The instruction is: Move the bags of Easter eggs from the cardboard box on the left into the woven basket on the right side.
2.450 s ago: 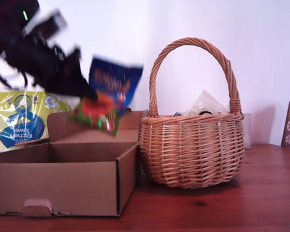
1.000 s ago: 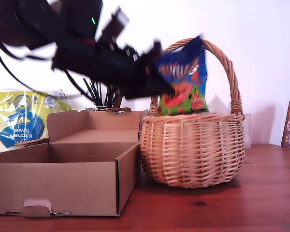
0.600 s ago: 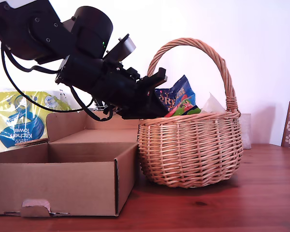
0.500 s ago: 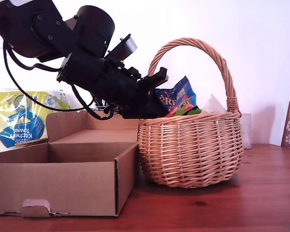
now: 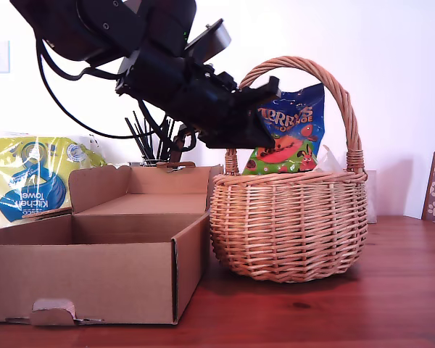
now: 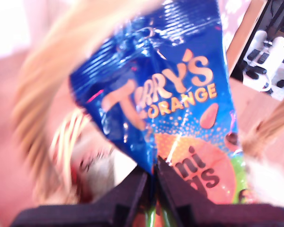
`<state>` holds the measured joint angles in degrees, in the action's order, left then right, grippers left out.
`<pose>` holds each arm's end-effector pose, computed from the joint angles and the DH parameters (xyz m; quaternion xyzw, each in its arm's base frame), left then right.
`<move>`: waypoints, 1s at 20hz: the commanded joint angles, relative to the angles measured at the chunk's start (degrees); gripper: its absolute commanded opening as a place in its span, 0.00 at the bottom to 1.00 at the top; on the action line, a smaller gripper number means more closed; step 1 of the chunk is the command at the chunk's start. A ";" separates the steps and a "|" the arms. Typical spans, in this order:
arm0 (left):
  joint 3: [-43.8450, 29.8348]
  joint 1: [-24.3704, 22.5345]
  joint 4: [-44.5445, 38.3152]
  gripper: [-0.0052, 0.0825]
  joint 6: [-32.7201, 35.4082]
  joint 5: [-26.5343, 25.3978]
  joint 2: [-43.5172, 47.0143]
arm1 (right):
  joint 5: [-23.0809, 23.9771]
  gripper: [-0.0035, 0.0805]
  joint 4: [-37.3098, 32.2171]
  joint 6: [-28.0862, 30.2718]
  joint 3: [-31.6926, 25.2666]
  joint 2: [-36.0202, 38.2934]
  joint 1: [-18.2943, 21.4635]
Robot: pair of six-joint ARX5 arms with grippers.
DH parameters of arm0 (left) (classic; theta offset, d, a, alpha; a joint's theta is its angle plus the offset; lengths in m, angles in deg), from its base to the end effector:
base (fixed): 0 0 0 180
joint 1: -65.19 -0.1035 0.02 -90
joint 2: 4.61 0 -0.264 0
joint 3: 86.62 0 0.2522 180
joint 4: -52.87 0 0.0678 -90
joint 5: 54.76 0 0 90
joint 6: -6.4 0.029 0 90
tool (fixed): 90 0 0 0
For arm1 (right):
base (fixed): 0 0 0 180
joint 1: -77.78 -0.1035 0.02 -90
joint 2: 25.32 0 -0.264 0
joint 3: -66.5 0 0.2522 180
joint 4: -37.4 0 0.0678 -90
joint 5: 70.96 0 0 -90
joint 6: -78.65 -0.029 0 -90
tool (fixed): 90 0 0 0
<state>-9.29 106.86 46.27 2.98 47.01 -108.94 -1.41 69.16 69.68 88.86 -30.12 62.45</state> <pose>0.2950 -0.2705 0.2113 0.0194 0.1842 -0.4372 0.8801 0.0836 0.0334 0.1784 0.0794 0.1469 0.2942 0.9410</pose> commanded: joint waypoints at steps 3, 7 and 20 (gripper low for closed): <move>-0.55 0.72 4.26 0.05 2.40 -1.81 -1.07 | -0.02 0.03 -0.59 -0.07 0.15 -0.31 -0.02; -0.52 0.66 8.28 0.05 2.40 -1.77 -1.07 | -0.02 0.03 -0.70 -0.07 0.15 -0.31 -0.02; 6.21 0.70 34.01 0.53 7.15 -1.14 8.94 | 0.00 0.03 -0.94 -0.04 0.15 -0.31 -0.02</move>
<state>-3.22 107.39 78.91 9.77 45.68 -101.55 -1.41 68.79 69.68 88.86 -30.12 62.45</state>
